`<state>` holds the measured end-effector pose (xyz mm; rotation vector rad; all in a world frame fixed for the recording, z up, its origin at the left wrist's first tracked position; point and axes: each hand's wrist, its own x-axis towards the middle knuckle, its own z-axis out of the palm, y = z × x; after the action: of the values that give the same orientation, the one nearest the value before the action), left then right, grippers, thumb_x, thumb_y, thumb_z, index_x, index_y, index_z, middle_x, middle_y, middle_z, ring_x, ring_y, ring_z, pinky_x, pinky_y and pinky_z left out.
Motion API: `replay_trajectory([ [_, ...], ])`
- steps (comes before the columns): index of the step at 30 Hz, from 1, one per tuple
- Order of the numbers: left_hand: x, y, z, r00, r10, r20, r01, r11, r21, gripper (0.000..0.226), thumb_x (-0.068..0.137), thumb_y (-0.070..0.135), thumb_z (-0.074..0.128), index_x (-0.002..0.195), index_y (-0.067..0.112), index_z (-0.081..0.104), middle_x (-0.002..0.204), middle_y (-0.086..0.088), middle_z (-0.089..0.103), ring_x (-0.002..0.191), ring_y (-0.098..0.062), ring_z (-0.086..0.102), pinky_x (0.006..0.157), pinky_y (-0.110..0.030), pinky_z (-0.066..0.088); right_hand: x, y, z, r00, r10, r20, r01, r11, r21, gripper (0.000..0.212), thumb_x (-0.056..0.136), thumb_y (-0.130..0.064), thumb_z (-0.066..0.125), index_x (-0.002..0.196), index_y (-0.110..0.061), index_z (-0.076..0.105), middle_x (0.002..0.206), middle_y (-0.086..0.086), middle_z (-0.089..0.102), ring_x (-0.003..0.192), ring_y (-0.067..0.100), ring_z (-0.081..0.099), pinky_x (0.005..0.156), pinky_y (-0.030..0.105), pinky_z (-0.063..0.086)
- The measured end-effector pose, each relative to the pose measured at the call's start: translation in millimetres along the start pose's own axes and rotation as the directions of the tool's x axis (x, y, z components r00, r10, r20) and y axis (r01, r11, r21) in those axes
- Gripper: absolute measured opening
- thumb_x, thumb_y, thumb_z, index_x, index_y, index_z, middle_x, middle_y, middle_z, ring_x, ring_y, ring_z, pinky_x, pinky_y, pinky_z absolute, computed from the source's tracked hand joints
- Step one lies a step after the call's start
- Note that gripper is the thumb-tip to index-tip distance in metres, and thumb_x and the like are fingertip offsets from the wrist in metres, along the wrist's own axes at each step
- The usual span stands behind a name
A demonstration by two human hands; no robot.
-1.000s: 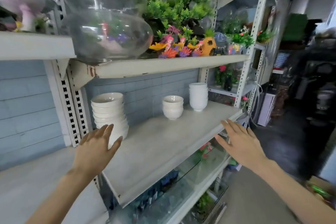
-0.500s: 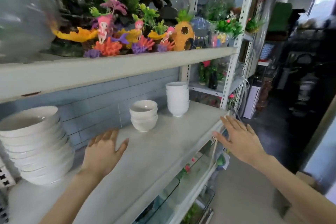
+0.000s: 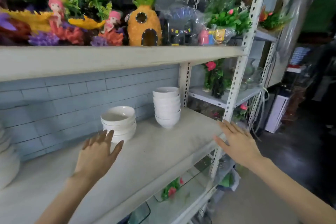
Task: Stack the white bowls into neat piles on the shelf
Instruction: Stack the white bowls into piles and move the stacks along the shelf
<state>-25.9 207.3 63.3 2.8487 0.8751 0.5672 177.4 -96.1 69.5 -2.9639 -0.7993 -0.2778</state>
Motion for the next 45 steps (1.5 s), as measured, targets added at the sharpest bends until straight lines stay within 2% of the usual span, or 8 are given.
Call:
replay_trajectory([
  [7, 3, 70, 17, 0.990, -0.141, -0.004, 0.141, 0.990, -0.015, 0.049, 0.094, 0.043, 0.046, 0.132, 0.012, 0.050, 0.127, -0.011, 0.059, 0.113, -0.033, 0.056, 0.095, -0.040, 0.041, 58, 61, 0, 0.993, -0.120, 0.020, 0.119, 0.993, 0.027, 0.065, 0.096, -0.056, 0.022, 0.151, -0.027, 0.003, 0.159, -0.004, 0.007, 0.146, 0.016, 0.008, 0.118, 0.042, 0.012],
  [15, 27, 114, 49, 0.967, -0.204, 0.152, 0.220, 0.971, -0.096, 0.052, 0.096, 0.050, 0.035, 0.140, 0.022, 0.034, 0.141, 0.000, 0.047, 0.124, -0.025, 0.048, 0.095, -0.034, 0.039, 115, 78, 22, 0.958, -0.269, 0.100, 0.231, 0.930, 0.284, 0.073, 0.090, -0.062, 0.026, 0.150, -0.026, 0.009, 0.157, -0.001, 0.018, 0.142, 0.018, 0.023, 0.110, 0.039, 0.028],
  [22, 99, 116, 90, 0.946, -0.175, 0.273, 0.237, 0.947, -0.218, 0.071, 0.092, 0.056, 0.041, 0.149, 0.019, 0.022, 0.135, -0.007, 0.051, 0.123, -0.025, 0.048, 0.101, -0.034, 0.037, 178, 45, 41, 0.910, -0.393, 0.133, 0.286, 0.827, 0.484, 0.079, 0.085, -0.067, 0.035, 0.150, -0.032, 0.005, 0.157, -0.012, 0.012, 0.142, 0.013, 0.021, 0.114, 0.041, 0.026],
  [28, 159, 127, 129, 0.933, -0.111, 0.343, 0.268, 0.850, -0.454, 0.105, 0.082, 0.052, 0.064, 0.150, 0.018, -0.008, 0.157, -0.008, 0.019, 0.141, -0.025, 0.026, 0.111, -0.033, 0.025, 234, 17, 60, 0.868, -0.472, 0.154, 0.268, 0.707, 0.654, 0.088, 0.082, -0.064, 0.047, 0.149, -0.034, 0.001, 0.157, -0.009, 0.014, 0.141, 0.008, 0.021, 0.111, 0.025, 0.020],
  [33, 188, 124, 148, 0.965, 0.057, 0.257, 0.153, 0.674, -0.722, 0.124, 0.064, 0.045, 0.082, 0.146, 0.030, -0.009, 0.152, 0.016, 0.020, 0.138, 0.001, 0.022, 0.117, -0.032, 0.022, 258, -6, 74, 0.824, -0.545, 0.155, 0.223, 0.564, 0.795, 0.099, 0.078, -0.051, 0.063, 0.146, -0.039, -0.008, 0.156, -0.007, 0.014, 0.132, 0.012, 0.037, 0.100, 0.025, 0.038],
  [37, 194, 121, 155, 0.963, 0.104, 0.250, 0.141, 0.597, -0.789, 0.120, 0.067, 0.026, 0.085, 0.143, 0.037, -0.007, 0.137, 0.038, 0.025, 0.126, 0.019, 0.031, 0.106, -0.017, 0.033, 271, -20, 87, 0.732, -0.673, 0.110, 0.205, 0.371, 0.906, 0.110, 0.068, -0.048, 0.074, 0.139, -0.054, -0.010, 0.143, -0.035, 0.019, 0.129, -0.007, 0.036, 0.108, 0.042, 0.039],
  [40, 197, 121, 157, 0.961, 0.095, 0.261, 0.168, 0.551, -0.817, 0.119, 0.069, 0.013, 0.083, 0.142, 0.038, -0.008, 0.131, 0.037, 0.027, 0.115, 0.026, 0.036, 0.090, -0.001, 0.037, 282, -28, 97, 0.704, -0.704, 0.089, 0.210, 0.327, 0.922, 0.116, 0.060, -0.055, 0.081, 0.131, -0.066, -0.010, 0.150, -0.028, 0.017, 0.137, -0.005, 0.026, 0.109, 0.046, 0.036],
  [45, 197, 124, 155, 0.959, 0.068, 0.274, 0.200, 0.523, -0.829, 0.118, 0.070, 0.011, 0.082, 0.135, 0.046, -0.010, 0.129, 0.033, 0.035, 0.108, 0.029, 0.041, 0.084, 0.002, 0.037, 295, -31, 112, 0.662, -0.747, 0.059, 0.228, 0.276, 0.933, 0.127, 0.060, -0.039, 0.085, 0.138, -0.056, -0.014, 0.141, -0.045, 0.015, 0.136, -0.008, 0.024, 0.110, 0.040, 0.036],
])
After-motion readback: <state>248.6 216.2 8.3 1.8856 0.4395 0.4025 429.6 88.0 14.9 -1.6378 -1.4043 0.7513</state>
